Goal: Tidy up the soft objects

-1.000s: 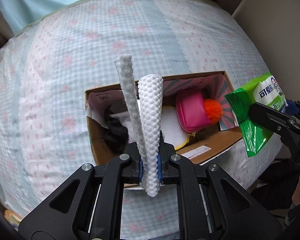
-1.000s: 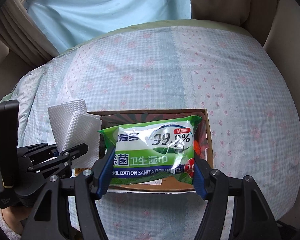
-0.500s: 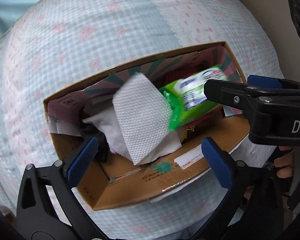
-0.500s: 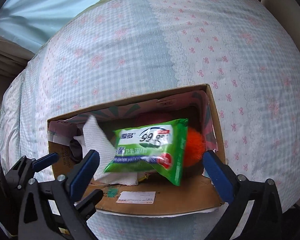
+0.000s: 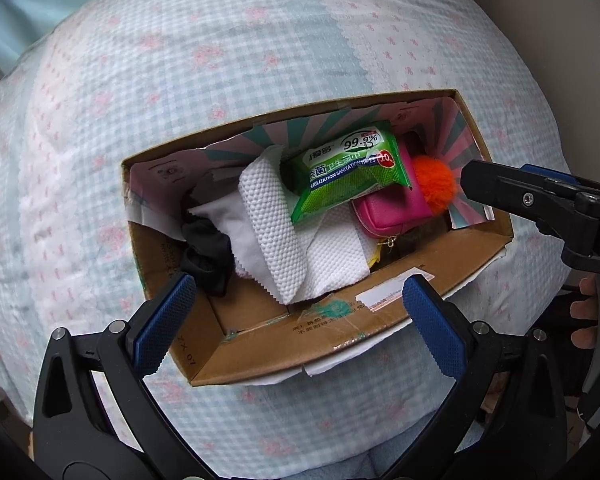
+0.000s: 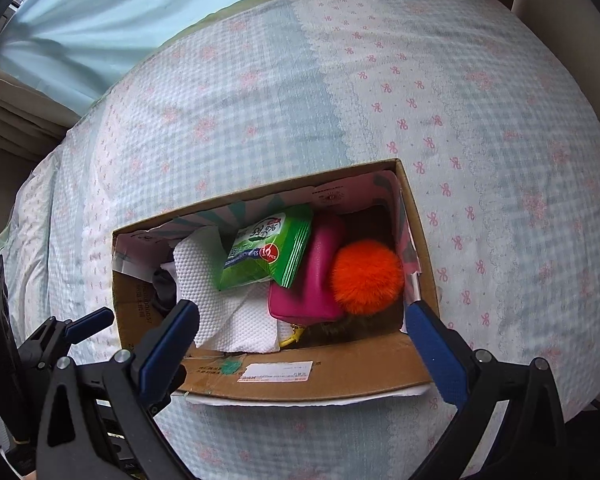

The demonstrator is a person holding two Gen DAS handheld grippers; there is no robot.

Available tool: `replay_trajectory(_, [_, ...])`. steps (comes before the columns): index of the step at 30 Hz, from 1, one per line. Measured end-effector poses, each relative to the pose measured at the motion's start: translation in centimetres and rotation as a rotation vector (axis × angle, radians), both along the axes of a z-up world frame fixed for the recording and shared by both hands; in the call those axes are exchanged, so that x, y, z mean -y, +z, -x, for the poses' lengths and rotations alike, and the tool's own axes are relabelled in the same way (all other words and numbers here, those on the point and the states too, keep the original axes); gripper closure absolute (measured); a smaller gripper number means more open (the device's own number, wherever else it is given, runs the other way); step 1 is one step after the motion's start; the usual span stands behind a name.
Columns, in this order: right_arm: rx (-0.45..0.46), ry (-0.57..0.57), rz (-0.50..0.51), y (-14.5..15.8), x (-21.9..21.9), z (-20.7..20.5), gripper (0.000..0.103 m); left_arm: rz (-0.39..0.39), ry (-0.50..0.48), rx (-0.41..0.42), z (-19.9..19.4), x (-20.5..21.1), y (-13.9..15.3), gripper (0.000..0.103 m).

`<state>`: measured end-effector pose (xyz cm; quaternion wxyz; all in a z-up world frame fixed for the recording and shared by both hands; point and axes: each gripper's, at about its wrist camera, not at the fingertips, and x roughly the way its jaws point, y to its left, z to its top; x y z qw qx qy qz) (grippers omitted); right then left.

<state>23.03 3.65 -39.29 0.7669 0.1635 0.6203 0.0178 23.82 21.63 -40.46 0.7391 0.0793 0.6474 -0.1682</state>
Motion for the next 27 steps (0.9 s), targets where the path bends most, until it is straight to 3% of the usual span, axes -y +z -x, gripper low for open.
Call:
replay_trajectory(5, [0.056,0.035,0.018,3.7,0.2,1.3,0.000,0.000,0.040,0.042,1.3,-0.4,2.8,0.000])
replay_trajectory(9, [0.169,0.072,0.065,9.9,1.2,3.2,0.000,0.011,0.104,0.127,2.7,-0.5,7.8,0.000])
replay_trajectory(14, [0.336,0.104,0.136,19.2,3.0,6.2,0.000,0.038,0.212,0.310,5.2,-0.3,17.1,0.000])
replay_trajectory(20, [0.551,0.081,0.216,28.4,5.6,10.2,0.000,0.080,0.297,0.599,9.3,1.4,28.3,0.000])
replay_trajectory(23, [0.634,0.069,0.256,31.3,6.5,12.0,0.000,0.090,0.312,0.720,11.3,2.3,32.4,0.000])
replay_trajectory(27, [0.696,0.035,0.282,33.2,7.7,13.9,0.000,0.088,0.298,0.838,13.4,3.6,35.8,0.000])
